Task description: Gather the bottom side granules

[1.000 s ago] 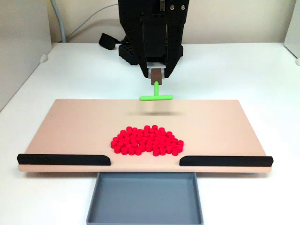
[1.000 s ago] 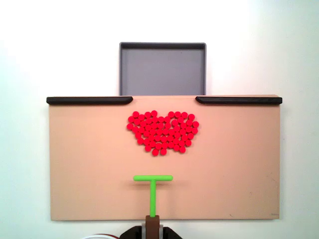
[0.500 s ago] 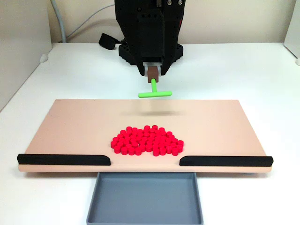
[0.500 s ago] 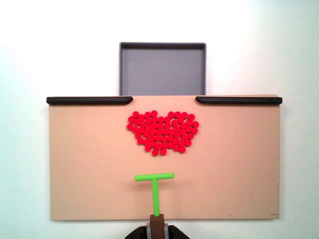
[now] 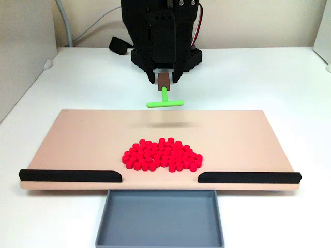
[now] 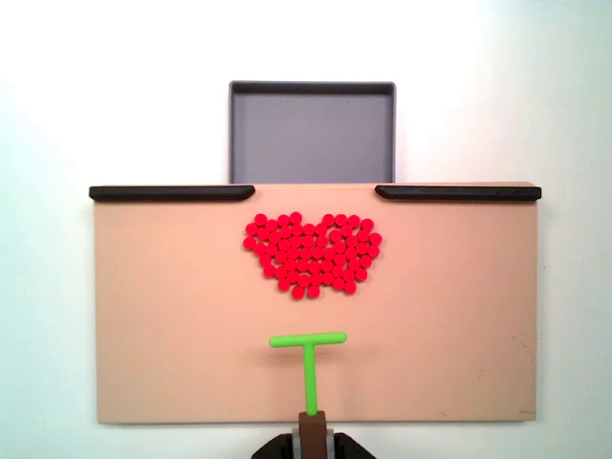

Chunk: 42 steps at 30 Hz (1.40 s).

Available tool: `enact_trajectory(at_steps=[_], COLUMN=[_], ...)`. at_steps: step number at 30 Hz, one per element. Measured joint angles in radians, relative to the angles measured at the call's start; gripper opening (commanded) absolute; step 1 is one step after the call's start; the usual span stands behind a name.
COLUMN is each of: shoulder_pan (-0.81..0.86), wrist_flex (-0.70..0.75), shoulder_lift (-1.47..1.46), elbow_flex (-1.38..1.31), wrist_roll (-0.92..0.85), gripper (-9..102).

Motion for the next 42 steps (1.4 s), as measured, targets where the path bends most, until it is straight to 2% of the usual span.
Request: enact_trajectory(at_steps=[19,38,42], shoulder_pan=[0.000,-0.028,-0.034], wrist_flex=[-0.106,-0.112,-0.163], shoulder_lift=[-0.087,-0.103,-0.087], elbow_flex=[0.000,0.051,0.089], wrist_roll=[0.103,0.110,0.132], gripper=[0,0,0])
